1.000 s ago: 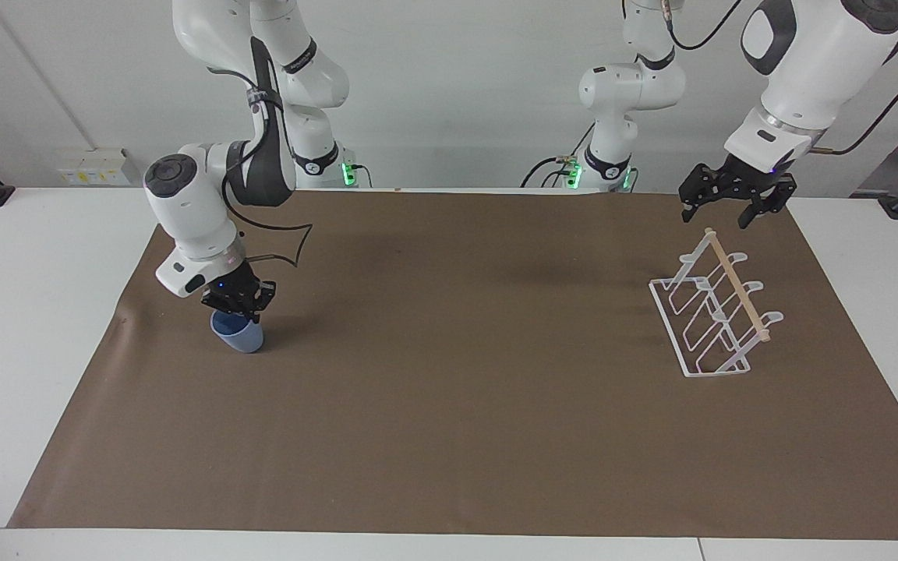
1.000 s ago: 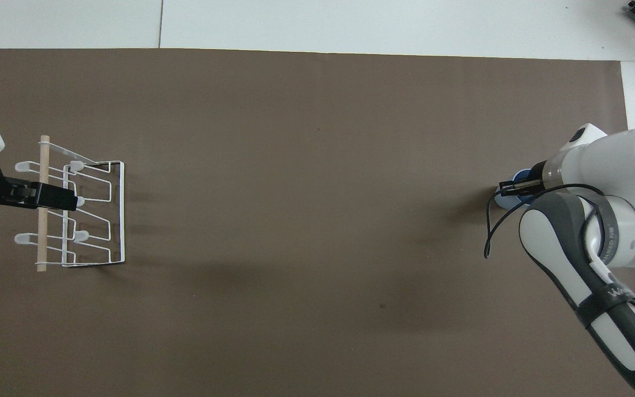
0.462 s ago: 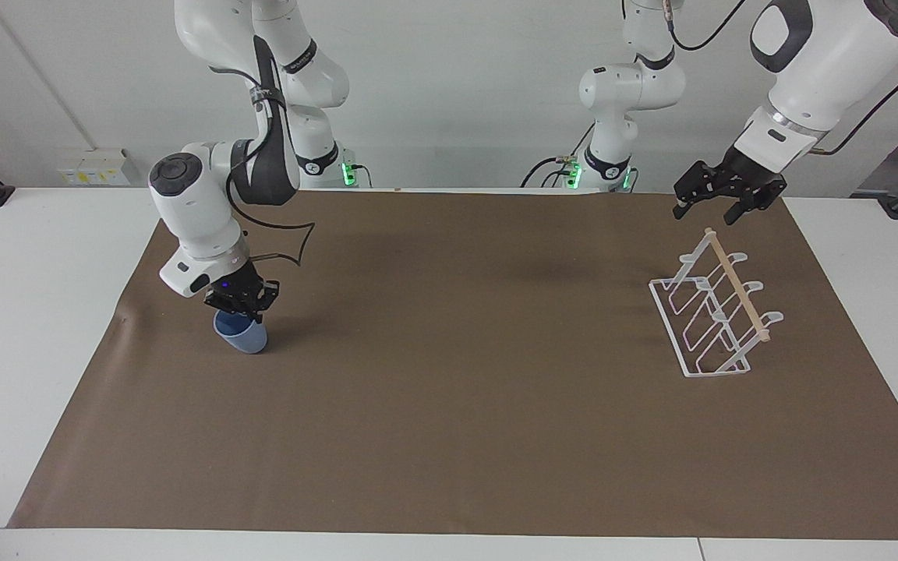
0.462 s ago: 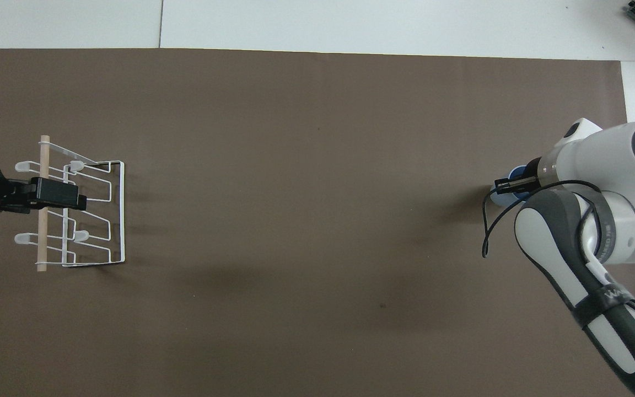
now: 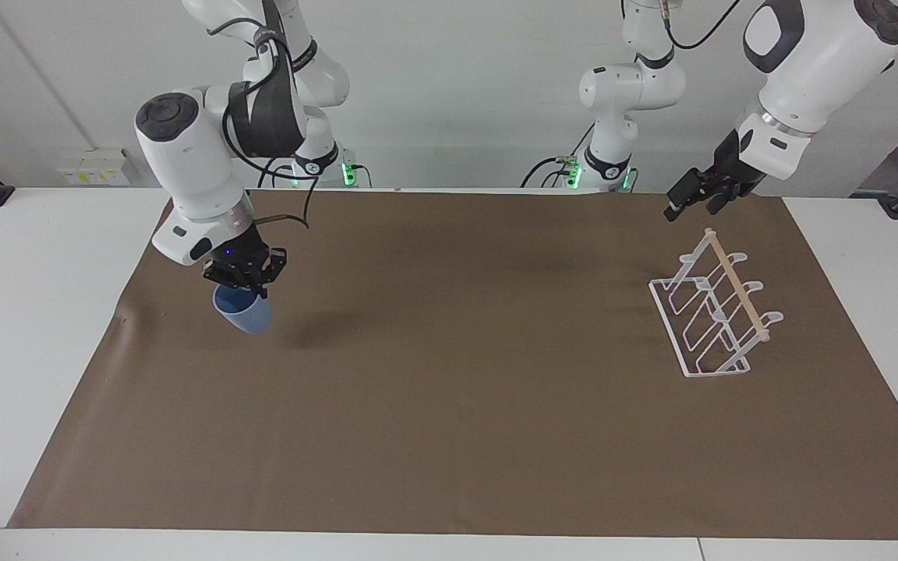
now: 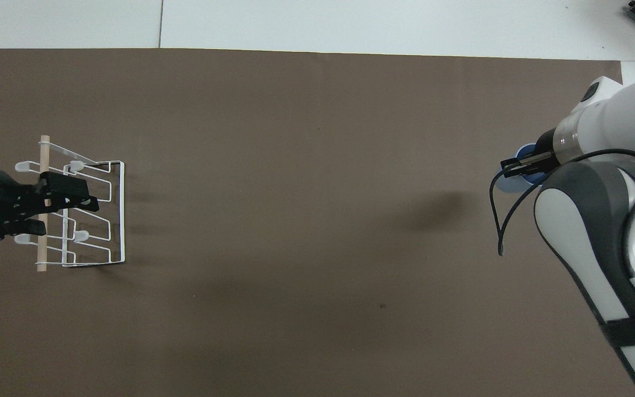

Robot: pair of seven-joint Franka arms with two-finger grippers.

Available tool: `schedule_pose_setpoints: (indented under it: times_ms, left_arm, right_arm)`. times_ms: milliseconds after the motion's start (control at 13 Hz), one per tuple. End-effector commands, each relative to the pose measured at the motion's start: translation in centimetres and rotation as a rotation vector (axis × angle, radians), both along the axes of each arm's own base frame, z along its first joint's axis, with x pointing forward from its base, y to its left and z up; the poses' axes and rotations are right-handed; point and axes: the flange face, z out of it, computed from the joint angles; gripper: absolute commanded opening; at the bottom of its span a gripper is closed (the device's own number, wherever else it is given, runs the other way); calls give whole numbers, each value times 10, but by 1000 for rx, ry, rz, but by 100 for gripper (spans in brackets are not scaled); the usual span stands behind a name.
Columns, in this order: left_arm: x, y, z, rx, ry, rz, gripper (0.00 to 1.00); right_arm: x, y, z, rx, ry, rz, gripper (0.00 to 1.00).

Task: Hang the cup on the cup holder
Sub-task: 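Carry the cup toward the left gripper while the left gripper approaches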

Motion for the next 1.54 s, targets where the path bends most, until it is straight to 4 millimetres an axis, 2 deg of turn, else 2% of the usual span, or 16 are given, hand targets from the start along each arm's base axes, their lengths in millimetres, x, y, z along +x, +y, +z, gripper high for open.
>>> schedule_pose_setpoints:
  times_ms: [0, 154, 308, 385, 462, 615, 692, 769, 846, 1000, 1231, 1462]
  left_arm:
    - [-16, 13, 1, -101, 54, 120, 100]
    - [-16, 8, 4, -164, 88, 226, 100]
    - [-13, 4, 10, -265, 185, 462, 100]
    - [-15, 0, 12, -301, 223, 518, 100]
    - [-18, -2, 13, -310, 234, 513, 100]
    - [-26, -21, 10, -278, 270, 459, 100]
    - [-35, -46, 10, -218, 268, 396, 100]
    - [-34, -55, 9, -131, 221, 393, 100]
    - [-33, -59, 7, -127, 211, 420, 100]
    - [-35, -63, 6, -139, 285, 555, 100]
    - [-36, -73, 8, -234, 409, 787, 100]
    - [-36, -69, -1, -396, 500, 960, 100]
  right_arm:
    - [-12, 27, 50, 4, -9, 39, 0]
    - [-19, 45, 76, 10, -6, 8, 0]
    - [-22, 59, 81, 16, -7, -8, 0]
    - [-22, 60, 81, 22, -9, -13, 0]
    - [-22, 64, 81, 64, -6, -17, 0]
    - [-22, 74, 83, 153, -11, -30, 0]
    - [-22, 84, 83, 184, -22, -22, 0]
    - [-25, 101, 86, 208, -36, -7, 0]
    - [-30, 122, 85, 232, -46, -21, 0]
    - [-48, 177, 88, 271, -56, -71, 0]
    - [-73, 238, 95, 380, -33, -174, 0]
    - [-99, 286, 99, 409, -37, -117, 0]
